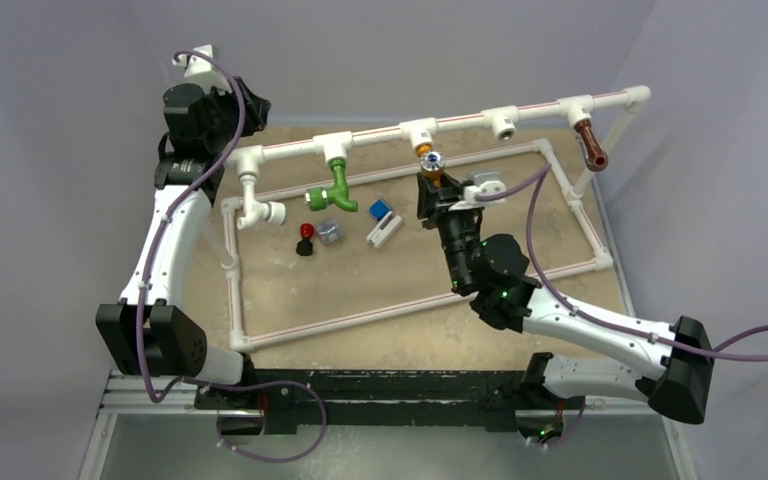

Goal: Install the water faucets

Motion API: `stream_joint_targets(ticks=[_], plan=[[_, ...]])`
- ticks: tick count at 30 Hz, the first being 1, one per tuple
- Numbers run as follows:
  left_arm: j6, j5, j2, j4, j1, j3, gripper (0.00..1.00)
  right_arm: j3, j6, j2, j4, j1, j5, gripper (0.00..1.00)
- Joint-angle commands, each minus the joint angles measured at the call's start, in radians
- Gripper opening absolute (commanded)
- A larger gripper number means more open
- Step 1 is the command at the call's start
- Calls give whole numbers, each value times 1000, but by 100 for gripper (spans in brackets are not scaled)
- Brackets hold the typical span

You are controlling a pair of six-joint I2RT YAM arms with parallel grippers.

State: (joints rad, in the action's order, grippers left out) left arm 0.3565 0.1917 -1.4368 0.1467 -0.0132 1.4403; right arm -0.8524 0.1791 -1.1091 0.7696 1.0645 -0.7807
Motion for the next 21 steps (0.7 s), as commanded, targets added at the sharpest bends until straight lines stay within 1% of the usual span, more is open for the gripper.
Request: stream_joint_targets(ticks=[1,7,13,16,19,21], plan=[[8,29,-77,153,-7,-80,40,30,-678,17,107,46,75,0],[11,32,-77,155,-8,-80,40,84,-984,53,156,41,32,0],[6,21,-73,156,-7,-80,40,152,-1330,71,114,2,3,0],[6,20,-76,156,-7,-80,40,198,-1516,81,112,-40,42,0],[6,20,-74,156,-7,-79,40,218,-1687,64,117,-80,122,0],[6,18,-74,157,-7,-78,40,216,-1742,45,119,-98,155,0]])
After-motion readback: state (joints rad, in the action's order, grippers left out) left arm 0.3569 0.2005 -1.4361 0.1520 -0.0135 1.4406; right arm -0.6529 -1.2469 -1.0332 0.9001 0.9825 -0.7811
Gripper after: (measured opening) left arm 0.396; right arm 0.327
